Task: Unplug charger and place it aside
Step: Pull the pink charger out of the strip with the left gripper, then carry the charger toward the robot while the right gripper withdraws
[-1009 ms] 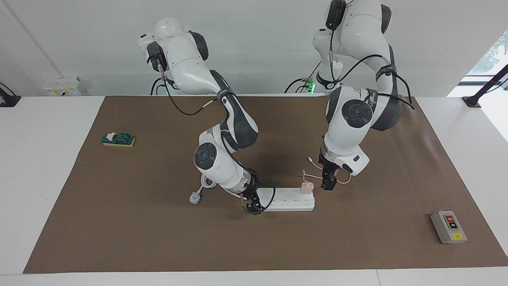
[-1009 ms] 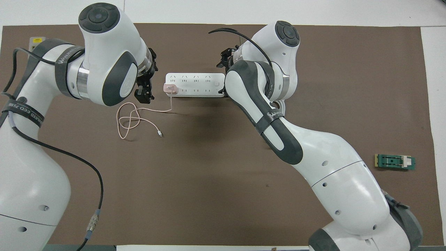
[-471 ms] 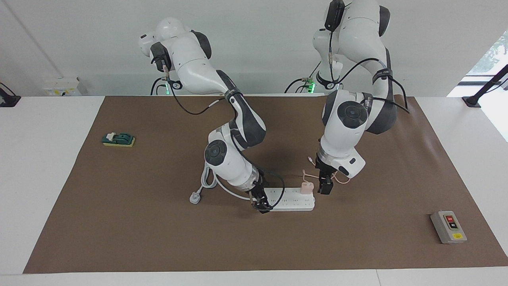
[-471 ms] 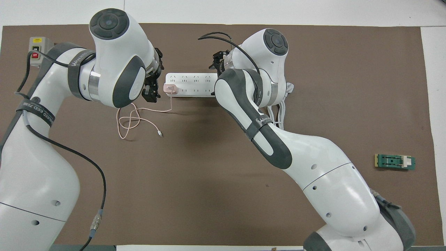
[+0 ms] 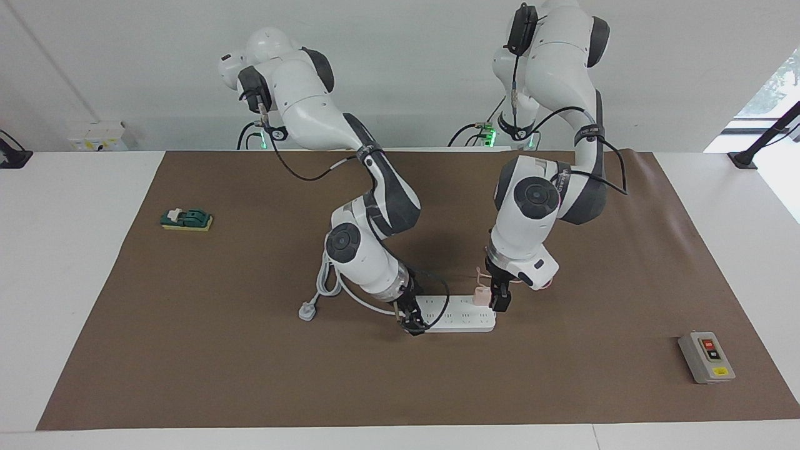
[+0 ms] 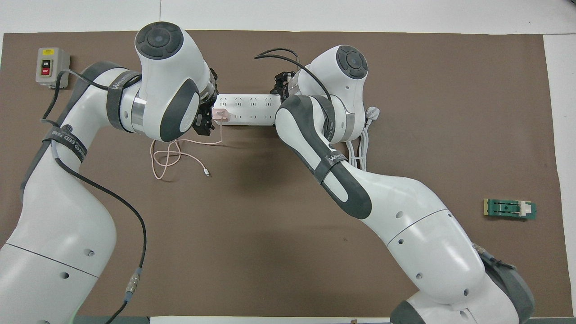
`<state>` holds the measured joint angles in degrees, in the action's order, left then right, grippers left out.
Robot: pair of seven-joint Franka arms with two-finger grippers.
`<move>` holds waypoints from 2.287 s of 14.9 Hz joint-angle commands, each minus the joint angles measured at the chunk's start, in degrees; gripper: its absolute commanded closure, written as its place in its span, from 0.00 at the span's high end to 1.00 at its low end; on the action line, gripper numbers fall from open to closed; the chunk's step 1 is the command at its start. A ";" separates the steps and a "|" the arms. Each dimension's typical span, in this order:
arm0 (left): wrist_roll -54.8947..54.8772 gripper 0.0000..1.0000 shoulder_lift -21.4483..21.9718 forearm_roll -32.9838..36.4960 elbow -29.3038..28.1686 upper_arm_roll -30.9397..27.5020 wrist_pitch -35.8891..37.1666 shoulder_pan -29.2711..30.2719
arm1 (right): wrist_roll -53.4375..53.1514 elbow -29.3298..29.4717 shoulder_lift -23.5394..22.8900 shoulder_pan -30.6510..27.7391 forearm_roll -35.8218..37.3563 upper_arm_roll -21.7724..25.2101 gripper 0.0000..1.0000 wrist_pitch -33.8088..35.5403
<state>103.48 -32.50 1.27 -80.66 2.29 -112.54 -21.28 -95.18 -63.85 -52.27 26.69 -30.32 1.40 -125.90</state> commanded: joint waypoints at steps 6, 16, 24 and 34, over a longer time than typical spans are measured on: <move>1.11 1.00 1.83 0.83 -6.61 -0.71 -6.20 -1.66 | 3.59 -4.08 2.17 -0.84 -0.96 -0.26 1.00 -1.98; 0.68 0.47 2.45 1.27 -9.25 -0.80 -8.75 -2.54 | 3.42 -5.13 2.26 -0.67 -1.75 -0.43 0.15 -3.38; -0.29 0.00 2.36 2.77 -8.81 -0.80 -8.31 -2.01 | 3.77 -6.90 2.87 -0.85 -4.31 -0.43 0.00 -5.49; -1.17 0.00 2.36 3.38 -3.90 -0.80 0.47 -1.66 | 3.77 -7.07 2.87 -0.84 -4.39 -0.43 0.00 -5.67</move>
<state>103.44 -32.75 2.46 -85.54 2.40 -120.45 -23.04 -93.11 -68.22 -50.55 26.32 -33.32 1.43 -129.51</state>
